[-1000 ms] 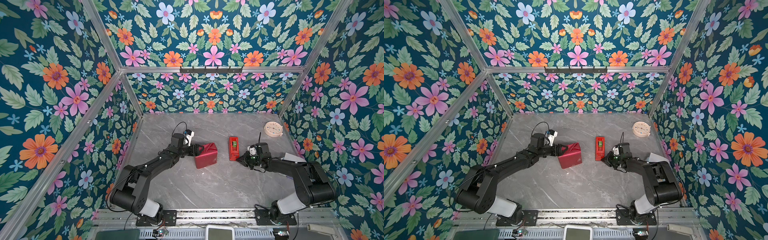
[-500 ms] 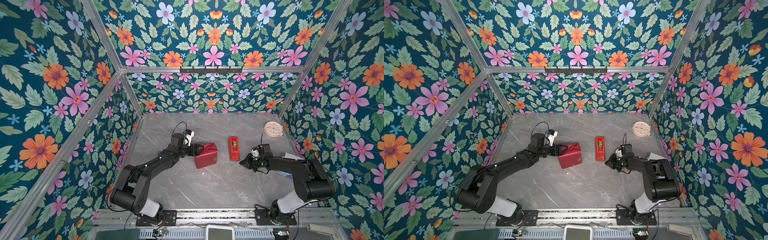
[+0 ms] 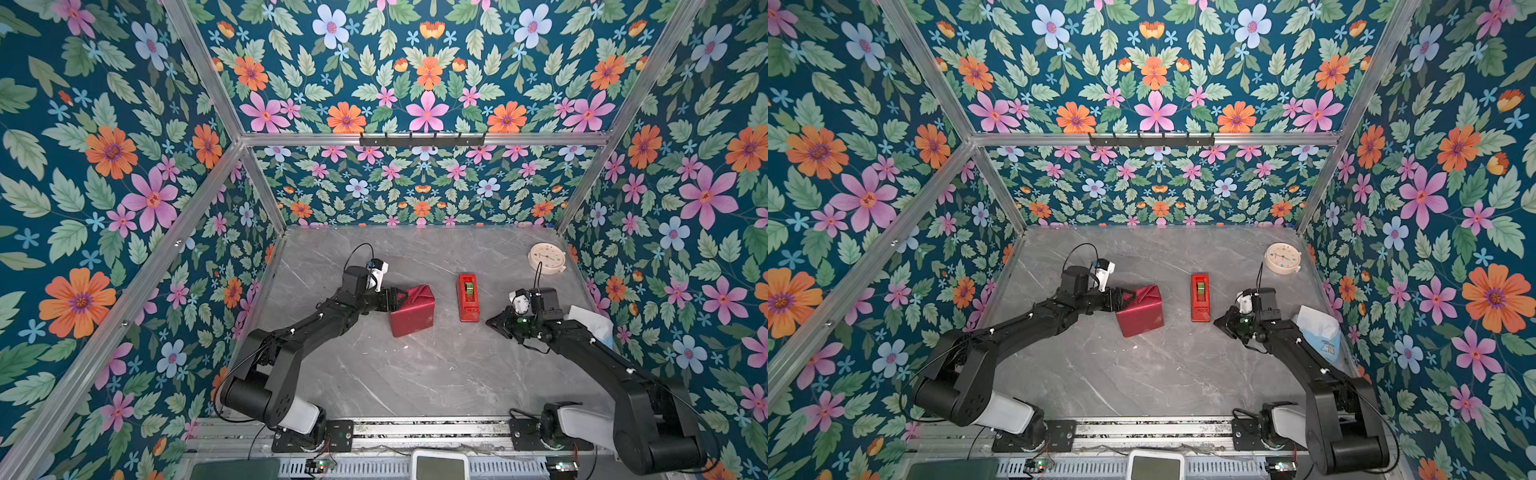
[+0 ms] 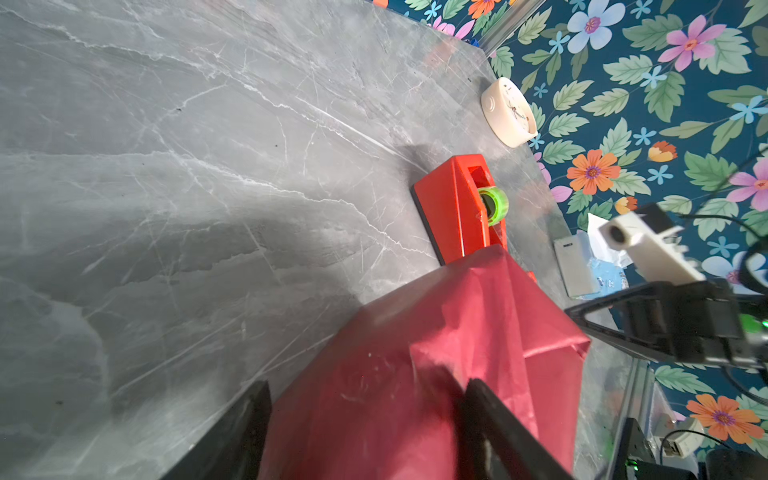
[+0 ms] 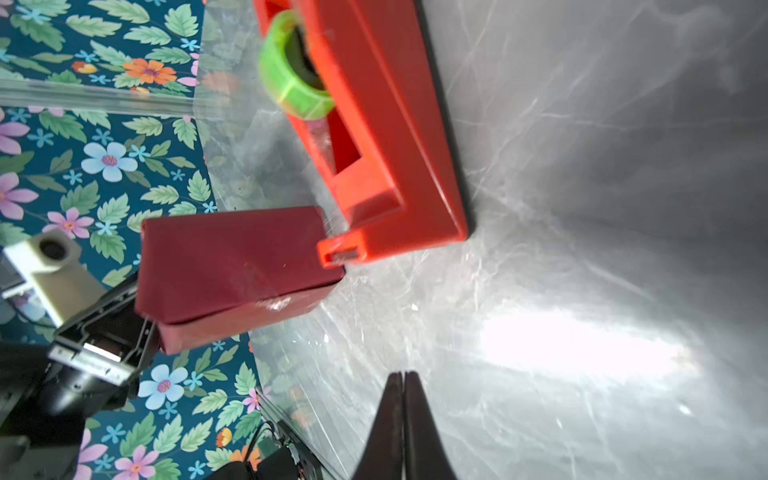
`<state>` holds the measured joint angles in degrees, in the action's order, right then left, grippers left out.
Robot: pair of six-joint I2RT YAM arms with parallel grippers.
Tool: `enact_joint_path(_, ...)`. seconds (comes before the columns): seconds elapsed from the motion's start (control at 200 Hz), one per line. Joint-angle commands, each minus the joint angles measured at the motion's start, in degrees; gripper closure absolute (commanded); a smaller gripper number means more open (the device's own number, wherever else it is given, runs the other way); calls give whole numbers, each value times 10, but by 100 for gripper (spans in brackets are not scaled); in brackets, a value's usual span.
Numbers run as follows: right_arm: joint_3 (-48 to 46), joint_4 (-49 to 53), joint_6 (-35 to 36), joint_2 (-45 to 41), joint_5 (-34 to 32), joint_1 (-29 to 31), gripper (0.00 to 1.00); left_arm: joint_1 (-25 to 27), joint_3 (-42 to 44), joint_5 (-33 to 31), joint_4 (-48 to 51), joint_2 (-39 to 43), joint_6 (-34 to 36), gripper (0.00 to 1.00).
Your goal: Wrap the gift box in paper
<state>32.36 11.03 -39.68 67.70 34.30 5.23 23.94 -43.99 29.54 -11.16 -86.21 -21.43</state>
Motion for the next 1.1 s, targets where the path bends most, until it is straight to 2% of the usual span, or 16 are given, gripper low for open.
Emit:
enact_joint_path(0.0,9,47,28,-17,-20,6,100,0,4,-42,83,-8,19,26)
enact_joint_path(0.18,47,19,43,1,-22,43,100,0,5,-43,83,-5,19,26)
enact_joint_path(0.29,96,7,48,35,-30,43,78,0,6,-43,82,-6,19,26)
enact_joint_path(0.375,140,27,61,80,-29,41,67,0,6,-43,82,-6,19,26)
enact_joint_path(0.5,185,32,64,148,30,25,60,0,4,-42,84,-5,19,26)
enact_joint_path(0.605,210,70,93,178,18,24,56,0,6,-45,84,-3,20,26)
enact_joint_path(0.7,221,113,132,178,-34,24,53,0,8,-44,84,-4,20,26)
enact_joint_path(0.875,179,116,180,136,-58,24,42,0,7,-44,84,-3,19,26)
enact_joint_path(0.965,161,83,177,118,-46,24,33,0,6,-43,82,-5,20,25)
enact_joint_path(1.095,190,56,147,141,-6,24,33,0,6,-40,81,-8,19,26)
